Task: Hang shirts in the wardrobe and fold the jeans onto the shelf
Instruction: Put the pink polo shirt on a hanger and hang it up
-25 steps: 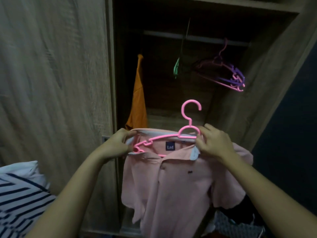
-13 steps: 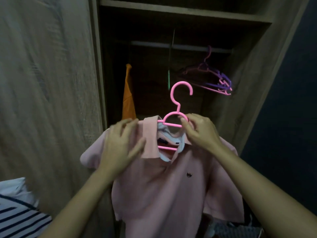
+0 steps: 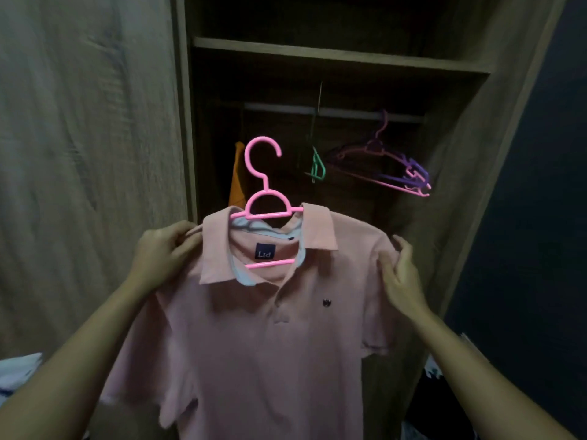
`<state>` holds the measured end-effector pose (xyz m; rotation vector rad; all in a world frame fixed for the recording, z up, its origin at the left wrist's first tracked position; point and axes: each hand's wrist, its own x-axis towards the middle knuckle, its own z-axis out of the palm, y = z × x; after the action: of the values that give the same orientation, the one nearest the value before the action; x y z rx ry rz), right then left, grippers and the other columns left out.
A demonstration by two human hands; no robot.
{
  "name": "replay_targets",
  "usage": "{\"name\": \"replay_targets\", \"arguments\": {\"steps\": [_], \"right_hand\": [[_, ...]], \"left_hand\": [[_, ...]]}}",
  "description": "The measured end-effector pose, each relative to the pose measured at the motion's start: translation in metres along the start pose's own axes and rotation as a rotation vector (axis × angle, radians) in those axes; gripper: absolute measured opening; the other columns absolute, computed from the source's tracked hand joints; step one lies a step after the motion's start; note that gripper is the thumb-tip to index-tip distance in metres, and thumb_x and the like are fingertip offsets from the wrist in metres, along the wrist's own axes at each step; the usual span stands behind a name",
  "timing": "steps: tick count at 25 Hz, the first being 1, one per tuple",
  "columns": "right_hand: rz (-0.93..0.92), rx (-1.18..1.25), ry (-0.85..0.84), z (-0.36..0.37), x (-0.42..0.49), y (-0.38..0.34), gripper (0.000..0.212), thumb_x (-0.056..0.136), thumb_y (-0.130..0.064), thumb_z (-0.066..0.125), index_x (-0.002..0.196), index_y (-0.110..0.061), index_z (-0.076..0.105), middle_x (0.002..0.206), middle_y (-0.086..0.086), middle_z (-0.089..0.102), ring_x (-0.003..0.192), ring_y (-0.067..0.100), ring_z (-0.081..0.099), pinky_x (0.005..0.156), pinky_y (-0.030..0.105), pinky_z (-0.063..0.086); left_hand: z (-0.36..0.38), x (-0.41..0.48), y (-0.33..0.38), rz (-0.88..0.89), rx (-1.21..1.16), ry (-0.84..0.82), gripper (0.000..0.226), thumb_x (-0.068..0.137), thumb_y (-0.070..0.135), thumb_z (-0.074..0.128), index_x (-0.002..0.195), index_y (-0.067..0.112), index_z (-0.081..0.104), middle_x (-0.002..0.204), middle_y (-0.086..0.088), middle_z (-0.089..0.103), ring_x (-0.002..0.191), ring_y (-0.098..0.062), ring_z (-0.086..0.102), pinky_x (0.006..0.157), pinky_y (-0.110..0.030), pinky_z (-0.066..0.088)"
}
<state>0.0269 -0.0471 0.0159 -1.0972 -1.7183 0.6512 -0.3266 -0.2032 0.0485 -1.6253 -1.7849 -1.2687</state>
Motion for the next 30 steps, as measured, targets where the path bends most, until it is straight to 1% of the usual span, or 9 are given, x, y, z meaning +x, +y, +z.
{"name": "replay_targets", "arguments": {"steps": [4,7,10,14,17,19,23,27,30], "right_hand": [[-0.207,0.020,0.119,-0.019,0.014,-0.010,0.009,0.094,-0.018,0.050,0.093,-0.015,0.059,0.085,-0.005,0.063,0.083,0.015,0.061,0.077,0.037,0.050],[-0.102,0.051,0.146,-0.037,0.033,-0.006,0.012,0.094,-0.020,0.050,0.095,-0.015,0.060,0.088,0.000,0.062,0.090,0.021,0.060,0.081,0.037,0.048],[-0.109,-0.120,-0.001,-0.042,0.038,-0.006,0.027,0.096,-0.022,0.048,0.121,-0.018,0.054,0.106,-0.002,0.058,0.102,0.017,0.056,0.090,0.032,0.044],[-0.266,-0.312,-0.480,-0.035,0.034,-0.043,0.032,0.099,-0.033,0.038,0.117,-0.020,0.062,0.106,-0.009,0.063,0.097,0.006,0.058,0.084,0.020,0.045],[-0.333,-0.379,-0.527,-0.022,0.028,-0.038,0.035,0.093,-0.045,0.047,0.093,-0.015,0.064,0.083,0.003,0.066,0.074,0.015,0.061,0.070,0.039,0.049],[-0.376,-0.299,-0.426,-0.018,0.023,-0.032,0.045,0.084,-0.054,0.048,0.081,-0.012,0.062,0.071,0.005,0.061,0.062,0.010,0.053,0.059,0.038,0.043],[-0.326,-0.132,-0.361,-0.017,0.019,-0.028,0.031,0.086,-0.042,0.059,0.068,-0.018,0.060,0.056,-0.009,0.051,0.054,0.001,0.044,0.054,0.030,0.035],[-0.248,-0.141,-0.213,-0.017,0.023,-0.025,0.033,0.083,-0.058,0.053,0.070,-0.029,0.061,0.058,-0.014,0.057,0.058,0.009,0.052,0.057,0.037,0.041],[-0.297,-0.280,-0.218,-0.018,0.022,-0.031,0.040,0.078,-0.069,0.044,0.078,-0.033,0.061,0.066,-0.010,0.062,0.065,0.013,0.059,0.062,0.044,0.049]], "left_hand": [[-0.001,-0.006,-0.023,-0.055,0.037,-0.094,0.051,0.077,0.050,0.048,0.075,0.002,0.067,0.057,-0.009,0.058,0.054,-0.027,0.055,0.053,-0.034,0.038],[-0.005,-0.018,-0.024,-0.086,-0.076,-0.144,0.034,0.072,0.055,0.047,0.069,0.027,0.065,0.065,0.011,0.064,0.056,-0.004,0.050,0.060,-0.016,0.040],[-0.007,-0.021,-0.002,-0.107,-0.227,-0.159,0.009,0.071,0.050,0.055,0.073,0.057,0.061,0.074,0.046,0.059,0.071,0.020,0.056,0.064,0.000,0.037],[0.002,-0.014,0.019,-0.064,-0.299,-0.210,0.029,0.071,0.049,0.059,0.078,0.076,0.052,0.075,0.054,0.052,0.080,0.025,0.056,0.070,0.000,0.042],[0.009,-0.011,0.024,-0.017,-0.334,-0.242,0.048,0.079,0.032,0.071,0.077,0.076,0.052,0.076,0.054,0.051,0.083,0.025,0.056,0.074,0.000,0.043],[0.007,-0.011,0.020,-0.020,-0.370,-0.272,0.050,0.083,0.021,0.068,0.080,0.070,0.058,0.083,0.046,0.059,0.089,0.018,0.059,0.079,-0.004,0.046],[-0.008,-0.005,0.014,-0.074,-0.498,-0.262,0.040,0.087,0.017,0.061,0.085,0.056,0.068,0.090,0.031,0.069,0.089,0.011,0.062,0.082,-0.010,0.049],[-0.007,-0.015,0.015,-0.038,-0.299,-0.205,0.022,0.090,0.030,0.060,0.088,0.050,0.069,0.082,0.046,0.060,0.083,0.021,0.057,0.073,-0.003,0.044],[0.001,-0.030,0.019,0.038,-0.215,-0.133,0.020,0.087,0.048,0.046,0.089,0.047,0.066,0.078,0.043,0.059,0.073,0.013,0.059,0.062,-0.009,0.042]]}}
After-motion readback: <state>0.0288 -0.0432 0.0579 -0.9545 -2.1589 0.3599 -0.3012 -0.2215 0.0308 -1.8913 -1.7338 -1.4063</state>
